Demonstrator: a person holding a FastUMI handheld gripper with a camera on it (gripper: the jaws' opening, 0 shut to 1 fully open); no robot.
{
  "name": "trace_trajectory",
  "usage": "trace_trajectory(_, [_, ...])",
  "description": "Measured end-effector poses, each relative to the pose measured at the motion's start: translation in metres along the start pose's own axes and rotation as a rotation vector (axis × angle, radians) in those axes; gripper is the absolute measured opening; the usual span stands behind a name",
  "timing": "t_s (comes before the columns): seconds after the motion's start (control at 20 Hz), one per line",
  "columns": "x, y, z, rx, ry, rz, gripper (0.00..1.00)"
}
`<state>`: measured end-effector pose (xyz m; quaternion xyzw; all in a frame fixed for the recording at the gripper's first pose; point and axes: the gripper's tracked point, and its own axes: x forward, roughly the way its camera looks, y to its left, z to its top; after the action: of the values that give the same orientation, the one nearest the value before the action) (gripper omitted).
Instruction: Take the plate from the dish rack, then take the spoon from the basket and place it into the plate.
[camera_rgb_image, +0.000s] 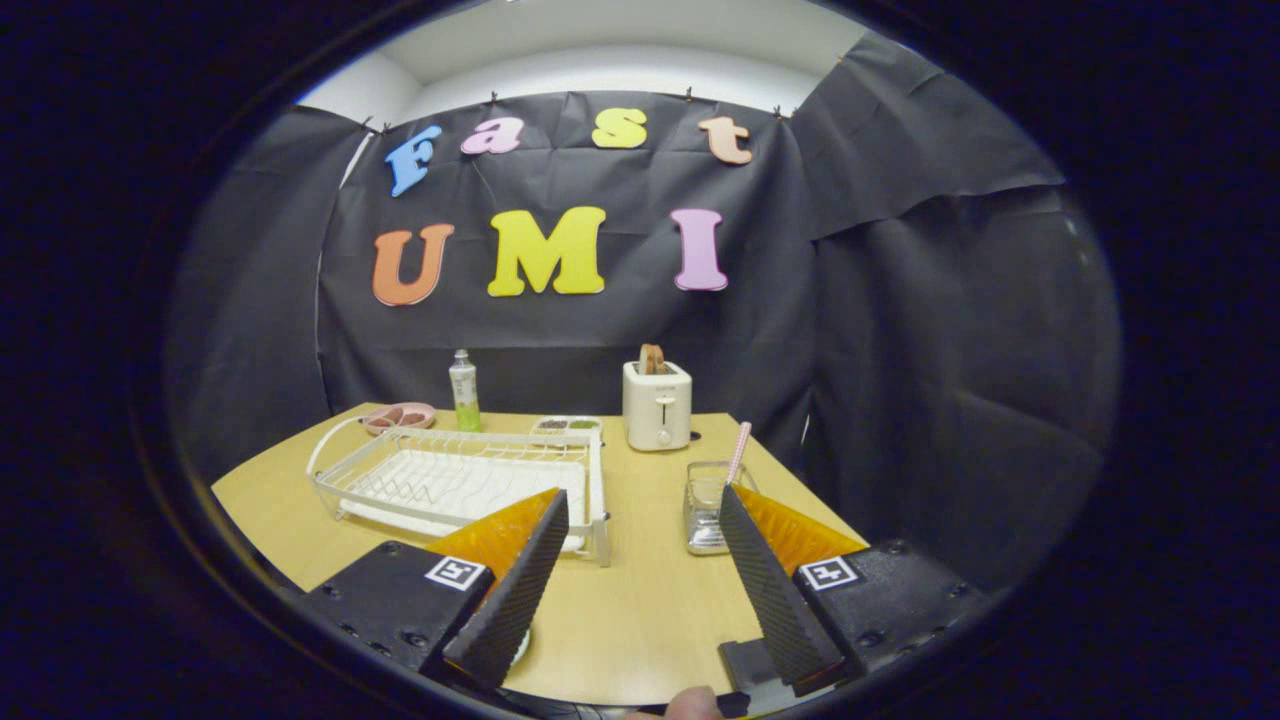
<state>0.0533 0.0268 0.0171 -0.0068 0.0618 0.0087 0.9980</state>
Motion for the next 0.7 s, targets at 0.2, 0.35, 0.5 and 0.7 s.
trace_trajectory(0.2, [0.039, -0.031, 0.019, -0.025, -0.02, 0.006, 0.98])
trace_trajectory(0.35, [0.084, -0.057, 0.025, -0.006, -0.001, 0.025, 0.98])
trace_trajectory(0.5, [0.128, -0.078, 0.023, 0.032, 0.02, 0.054, 0.95])
trace_trajectory(0.7, [0.179, -0.086, 0.01, 0.03, 0.081, 0.116, 0.84])
